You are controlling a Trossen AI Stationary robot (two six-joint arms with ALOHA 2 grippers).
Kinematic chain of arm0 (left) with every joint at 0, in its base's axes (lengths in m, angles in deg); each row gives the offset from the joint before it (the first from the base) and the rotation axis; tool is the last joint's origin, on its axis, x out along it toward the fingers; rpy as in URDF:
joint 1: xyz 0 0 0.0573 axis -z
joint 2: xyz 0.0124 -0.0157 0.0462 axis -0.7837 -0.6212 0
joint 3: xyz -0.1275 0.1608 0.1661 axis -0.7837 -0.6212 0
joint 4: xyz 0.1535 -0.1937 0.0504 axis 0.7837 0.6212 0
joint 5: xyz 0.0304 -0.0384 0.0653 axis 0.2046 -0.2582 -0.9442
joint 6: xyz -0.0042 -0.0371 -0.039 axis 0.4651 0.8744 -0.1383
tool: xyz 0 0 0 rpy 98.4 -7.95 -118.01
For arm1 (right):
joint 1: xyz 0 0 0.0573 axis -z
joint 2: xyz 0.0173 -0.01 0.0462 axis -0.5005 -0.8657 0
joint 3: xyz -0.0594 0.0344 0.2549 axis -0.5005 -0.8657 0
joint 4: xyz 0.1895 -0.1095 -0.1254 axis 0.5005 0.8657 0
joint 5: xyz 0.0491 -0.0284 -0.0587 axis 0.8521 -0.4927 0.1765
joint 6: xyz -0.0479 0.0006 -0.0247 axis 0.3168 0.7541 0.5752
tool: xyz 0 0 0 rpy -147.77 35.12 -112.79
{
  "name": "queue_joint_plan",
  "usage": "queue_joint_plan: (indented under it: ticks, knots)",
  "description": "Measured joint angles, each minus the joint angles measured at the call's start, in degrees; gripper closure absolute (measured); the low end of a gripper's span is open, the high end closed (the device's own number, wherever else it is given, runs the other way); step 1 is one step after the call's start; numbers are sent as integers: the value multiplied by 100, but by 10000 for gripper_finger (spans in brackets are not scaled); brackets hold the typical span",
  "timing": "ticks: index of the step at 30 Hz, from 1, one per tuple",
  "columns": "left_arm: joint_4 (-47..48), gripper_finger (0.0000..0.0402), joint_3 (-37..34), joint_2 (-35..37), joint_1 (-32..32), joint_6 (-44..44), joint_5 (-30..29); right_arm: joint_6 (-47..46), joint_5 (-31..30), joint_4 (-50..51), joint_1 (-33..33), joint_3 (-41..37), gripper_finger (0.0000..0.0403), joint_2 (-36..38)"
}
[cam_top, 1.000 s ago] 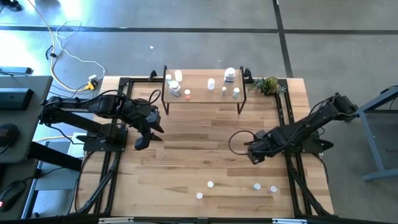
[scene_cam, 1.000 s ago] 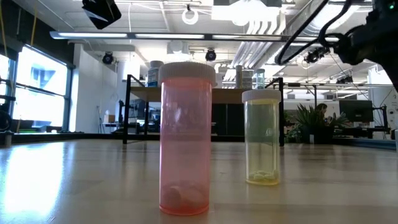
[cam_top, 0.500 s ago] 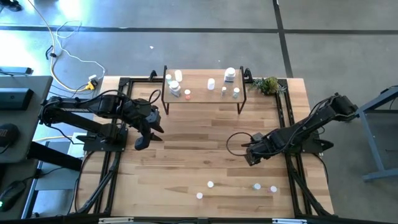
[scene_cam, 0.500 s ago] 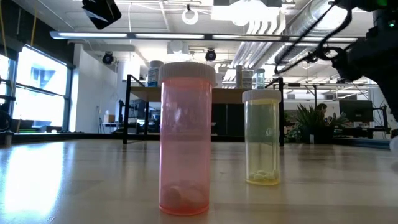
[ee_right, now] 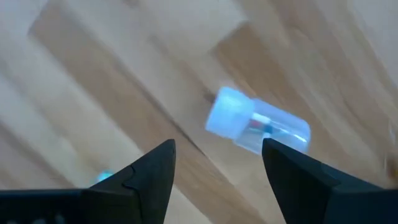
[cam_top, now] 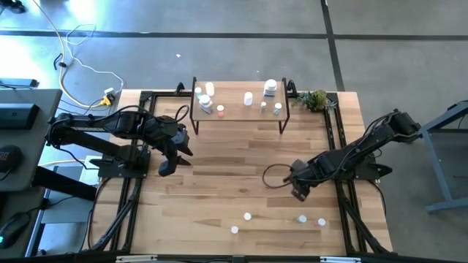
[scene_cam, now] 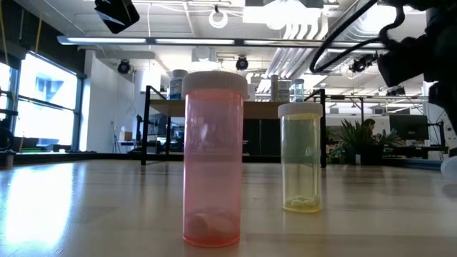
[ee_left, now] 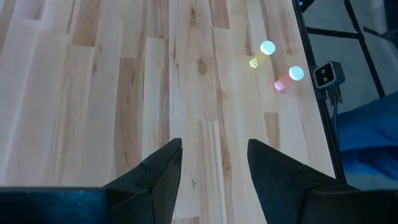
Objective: Pick and place medicine bottles onto shelf by color
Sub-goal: Put the transparent pill bottle on the shelf
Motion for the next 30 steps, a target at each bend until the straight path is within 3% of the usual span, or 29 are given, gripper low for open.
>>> queue_joint_plan:
  ticks: [6, 10, 15, 22, 30]
  knots:
    - [0, 227, 0, 0, 2, 183, 0, 2304, 23, 56, -2, 2, 171, 0]
    - [-1, 227, 0, 0, 0, 391, -41, 3453, -270, 65, -2, 2, 171, 0]
    - [-2, 227, 0, 0, 0, 808, -522, 4710, -268, 30, -2, 4, 171, 0]
    - [-2, 227, 0, 0, 0, 1091, -906, 5515, -563, 140, 117, 9, 171, -145]
    - [-2, 227, 0, 0, -2, 1272, -1036, 6133, -623, 143, 490, 9, 171, -916]
